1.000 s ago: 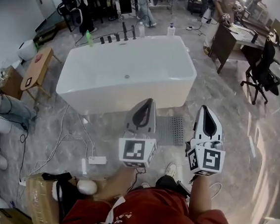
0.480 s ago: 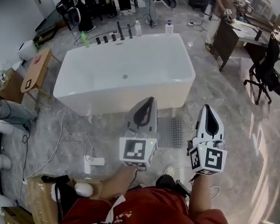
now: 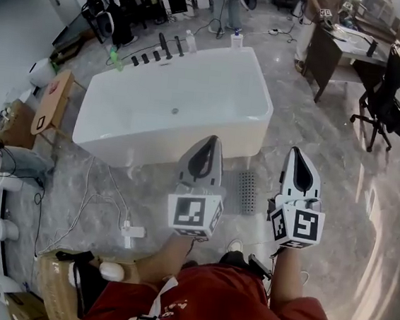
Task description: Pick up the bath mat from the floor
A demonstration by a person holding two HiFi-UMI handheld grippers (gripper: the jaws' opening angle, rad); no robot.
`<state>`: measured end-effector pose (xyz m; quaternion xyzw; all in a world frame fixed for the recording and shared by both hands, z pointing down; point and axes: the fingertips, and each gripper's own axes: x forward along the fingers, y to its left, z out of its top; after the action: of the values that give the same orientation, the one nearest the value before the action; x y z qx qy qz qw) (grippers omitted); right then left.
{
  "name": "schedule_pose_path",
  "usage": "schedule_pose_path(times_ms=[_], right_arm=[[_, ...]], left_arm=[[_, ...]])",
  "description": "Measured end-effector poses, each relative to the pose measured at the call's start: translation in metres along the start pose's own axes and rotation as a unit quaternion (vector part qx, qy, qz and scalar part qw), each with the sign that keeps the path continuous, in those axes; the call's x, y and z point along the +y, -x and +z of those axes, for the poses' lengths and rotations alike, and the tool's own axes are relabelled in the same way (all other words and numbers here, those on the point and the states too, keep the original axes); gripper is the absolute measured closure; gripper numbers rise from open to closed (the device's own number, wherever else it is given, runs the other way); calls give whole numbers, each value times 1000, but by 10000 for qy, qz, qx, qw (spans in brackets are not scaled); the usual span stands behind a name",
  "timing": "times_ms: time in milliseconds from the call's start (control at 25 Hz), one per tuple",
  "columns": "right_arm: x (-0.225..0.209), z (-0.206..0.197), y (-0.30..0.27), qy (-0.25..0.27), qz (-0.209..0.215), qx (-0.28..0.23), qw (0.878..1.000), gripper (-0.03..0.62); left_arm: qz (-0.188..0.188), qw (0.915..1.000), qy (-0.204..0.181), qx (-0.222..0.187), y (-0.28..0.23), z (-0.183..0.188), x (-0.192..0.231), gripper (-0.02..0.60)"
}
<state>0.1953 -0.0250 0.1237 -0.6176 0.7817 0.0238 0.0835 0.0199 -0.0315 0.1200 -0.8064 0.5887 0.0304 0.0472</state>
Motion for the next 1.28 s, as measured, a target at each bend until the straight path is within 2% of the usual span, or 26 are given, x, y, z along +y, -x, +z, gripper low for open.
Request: schedule_pose_path(times_ms=[240,520,840,1280], right_arm=[[-28,-1,-15,-16,106,40,9999,583],[-36,-12,-31,-43,96,93,9999,583],[-25,-17,-61,121,30,119,9999,583],[31,-28,-125,316,120,167,9993,583]], left_arm=[[92,10000,15,11,-25,-1,-18,568],[156,9999,-3,72,-38,-10,-11,568],[129,9999,25,103,-55,-21,19,568],[159,9996,188,150,-77,-33,97,568]])
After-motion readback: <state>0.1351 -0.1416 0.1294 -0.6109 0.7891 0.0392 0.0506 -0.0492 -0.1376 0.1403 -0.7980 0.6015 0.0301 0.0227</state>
